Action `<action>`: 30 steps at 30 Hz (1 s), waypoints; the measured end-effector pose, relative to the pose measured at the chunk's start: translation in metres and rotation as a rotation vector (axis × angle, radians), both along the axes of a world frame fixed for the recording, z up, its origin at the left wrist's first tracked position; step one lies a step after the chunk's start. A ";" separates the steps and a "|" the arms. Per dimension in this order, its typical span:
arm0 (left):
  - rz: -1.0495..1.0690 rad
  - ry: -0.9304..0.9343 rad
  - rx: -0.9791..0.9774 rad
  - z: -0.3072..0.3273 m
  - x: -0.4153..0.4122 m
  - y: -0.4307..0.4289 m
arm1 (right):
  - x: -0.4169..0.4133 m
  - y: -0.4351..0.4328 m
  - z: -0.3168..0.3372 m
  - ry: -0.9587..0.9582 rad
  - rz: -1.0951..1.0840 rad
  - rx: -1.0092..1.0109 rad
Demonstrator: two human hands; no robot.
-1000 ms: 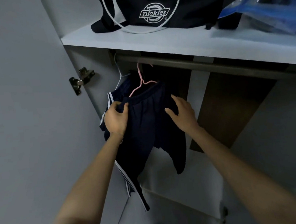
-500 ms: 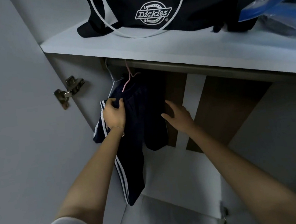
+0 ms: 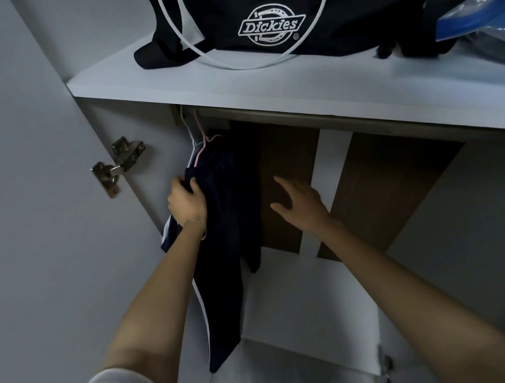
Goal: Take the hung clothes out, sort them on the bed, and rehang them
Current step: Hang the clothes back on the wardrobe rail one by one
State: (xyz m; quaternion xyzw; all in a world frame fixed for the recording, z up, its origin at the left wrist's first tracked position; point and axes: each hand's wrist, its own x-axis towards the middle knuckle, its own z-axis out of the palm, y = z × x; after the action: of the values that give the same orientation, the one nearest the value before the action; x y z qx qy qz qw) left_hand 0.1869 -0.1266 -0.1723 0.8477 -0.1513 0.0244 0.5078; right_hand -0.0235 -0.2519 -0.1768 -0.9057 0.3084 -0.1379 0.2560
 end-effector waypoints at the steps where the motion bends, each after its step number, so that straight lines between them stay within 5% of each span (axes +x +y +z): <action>1: 0.003 -0.005 0.005 -0.001 0.002 0.000 | 0.000 0.000 -0.002 0.007 0.002 -0.011; 12: -0.061 -0.063 0.095 -0.006 0.009 0.008 | -0.004 0.003 -0.016 0.140 0.015 -0.167; 21: -0.239 -0.543 0.404 -0.036 -0.049 0.056 | -0.021 0.027 -0.019 0.177 0.075 -0.263; 30: -0.244 -0.469 0.581 -0.073 -0.133 0.167 | -0.037 0.108 -0.040 0.214 0.293 -0.378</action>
State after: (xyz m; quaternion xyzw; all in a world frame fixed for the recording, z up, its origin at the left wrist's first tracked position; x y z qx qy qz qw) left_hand 0.0540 0.0405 -0.2449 0.9034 -0.3635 0.1131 0.1972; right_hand -0.0605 -0.1444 -0.2167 -0.9819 0.1680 -0.0581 0.0654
